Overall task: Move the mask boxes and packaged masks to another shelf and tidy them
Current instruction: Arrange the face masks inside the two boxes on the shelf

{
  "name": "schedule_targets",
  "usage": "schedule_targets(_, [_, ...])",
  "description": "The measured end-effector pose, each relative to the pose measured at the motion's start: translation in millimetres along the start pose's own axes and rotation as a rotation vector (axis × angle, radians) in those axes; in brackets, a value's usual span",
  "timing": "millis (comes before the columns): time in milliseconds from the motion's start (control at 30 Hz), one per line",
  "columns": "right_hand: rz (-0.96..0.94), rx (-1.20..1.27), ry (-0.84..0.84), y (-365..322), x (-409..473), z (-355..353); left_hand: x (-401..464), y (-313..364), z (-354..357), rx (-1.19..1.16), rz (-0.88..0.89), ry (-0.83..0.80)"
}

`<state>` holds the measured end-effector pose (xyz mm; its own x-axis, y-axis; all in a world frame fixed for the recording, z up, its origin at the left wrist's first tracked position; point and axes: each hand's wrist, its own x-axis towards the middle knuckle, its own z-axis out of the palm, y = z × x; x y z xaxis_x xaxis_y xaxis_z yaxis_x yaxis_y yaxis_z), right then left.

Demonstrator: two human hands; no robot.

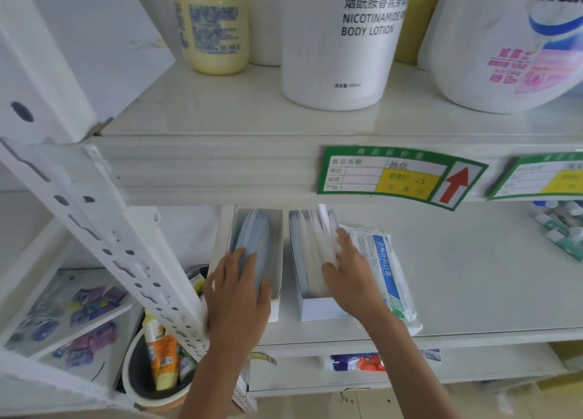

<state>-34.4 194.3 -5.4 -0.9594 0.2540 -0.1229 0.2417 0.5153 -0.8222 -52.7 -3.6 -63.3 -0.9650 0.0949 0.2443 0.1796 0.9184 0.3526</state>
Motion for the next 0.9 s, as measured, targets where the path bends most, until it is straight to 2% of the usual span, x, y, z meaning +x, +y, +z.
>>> schedule_targets(67, [-0.017, 0.021, 0.001, -4.3, 1.7, -1.8, 0.4, -0.6, 0.2, 0.006, -0.005, -0.001])
schedule_targets(233, [-0.145, -0.245, 0.021, -14.4, 13.2, 0.2, 0.0, 0.2, -0.1, 0.015, 0.009, 0.006])
schedule_targets(367, [-0.092, -0.294, -0.032, -23.0, 24.8, -12.0, -0.5, -0.4, 0.2, 0.03, 0.004, 0.004])
schedule_targets(500, [-0.036, -0.378, 0.019, -17.1, 30.8, -23.7, -0.6, 0.5, 0.3, 0.036, 0.007, 0.026])
schedule_targets(633, [0.026, -0.443, -0.077, -17.0, 39.2, -12.8, -0.8, 0.5, 1.0, 0.041, 0.009, 0.039])
schedule_targets(733, [0.113, -0.334, -0.113, -20.8, 48.9, -0.4, -0.8, 0.0, 0.6, 0.043, 0.019, 0.042])
schedule_targets(833, [0.083, -0.177, -0.017, -24.9, 45.2, 5.4, -0.2, -1.9, 0.7, 0.045, 0.025, 0.018])
schedule_targets(900, [-0.047, -0.187, 0.057, -23.4, 35.7, 4.4, -0.8, -1.5, -0.7, 0.027, 0.028, 0.005])
